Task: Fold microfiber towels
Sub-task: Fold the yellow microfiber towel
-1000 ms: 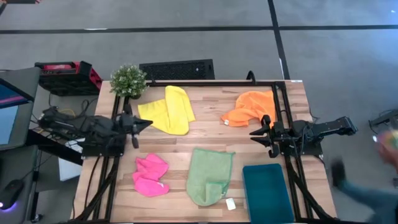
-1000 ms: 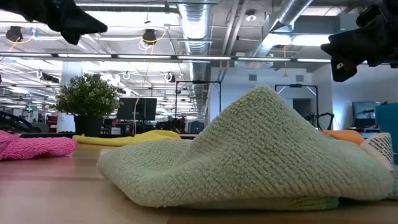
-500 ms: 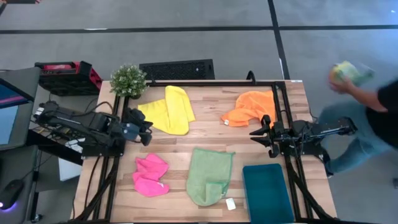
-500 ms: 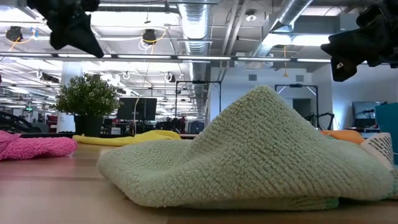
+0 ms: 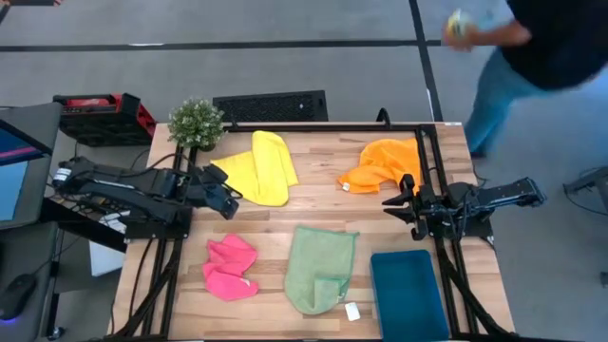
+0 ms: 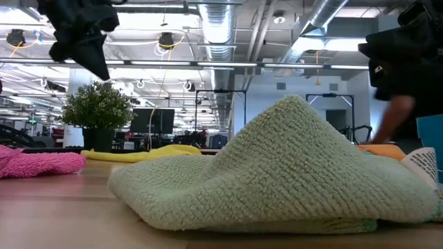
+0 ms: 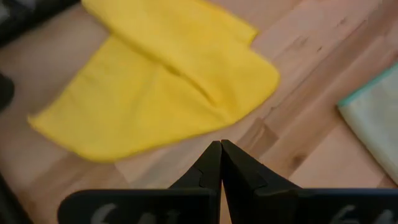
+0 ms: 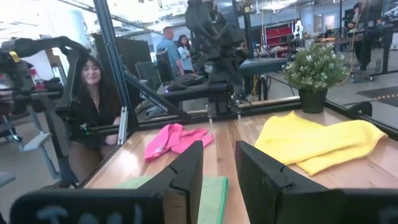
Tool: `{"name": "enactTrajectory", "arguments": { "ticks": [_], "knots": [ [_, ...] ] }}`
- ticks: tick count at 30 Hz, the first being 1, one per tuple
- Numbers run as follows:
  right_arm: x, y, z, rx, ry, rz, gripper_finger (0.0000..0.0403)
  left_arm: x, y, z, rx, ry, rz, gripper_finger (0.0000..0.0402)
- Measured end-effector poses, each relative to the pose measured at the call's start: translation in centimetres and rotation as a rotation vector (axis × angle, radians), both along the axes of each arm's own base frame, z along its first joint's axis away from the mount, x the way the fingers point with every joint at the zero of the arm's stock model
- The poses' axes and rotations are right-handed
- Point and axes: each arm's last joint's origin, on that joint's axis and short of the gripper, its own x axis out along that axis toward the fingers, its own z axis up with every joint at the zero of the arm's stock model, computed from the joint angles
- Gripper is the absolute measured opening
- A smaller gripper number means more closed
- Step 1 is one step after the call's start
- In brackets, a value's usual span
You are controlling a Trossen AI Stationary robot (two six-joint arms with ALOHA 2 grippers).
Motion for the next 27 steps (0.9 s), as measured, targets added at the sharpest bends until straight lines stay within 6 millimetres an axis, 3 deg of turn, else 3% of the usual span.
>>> {"name": "enactTrajectory", "arguments": {
  "ticks": [7, 13, 20, 27],
  "knots": [
    [0.0, 0.0, 0.1, 0.0, -0.001, 0.002, 0.0118, 0.2, 0.9, -0.5, -0.017, 0.05, 0.072, 0.001],
    [0.0, 0.0, 0.1, 0.0, 0.003, 0.002, 0.0118, 0.1, 1.9, -0.8, -0.068, 0.075, 0.139, 0.006],
    [0.0, 0.0, 0.1, 0.001, 0.002, 0.002, 0.0118, -0.3, 3.1, -1.7, -0.164, 0.148, 0.35, 0.0127],
    [0.0, 0.0, 0.2, 0.001, -0.003, 0.005, 0.0118, 0.0, 5.0, -2.9, -0.202, 0.241, 0.511, 0.0143]
  ]
}}
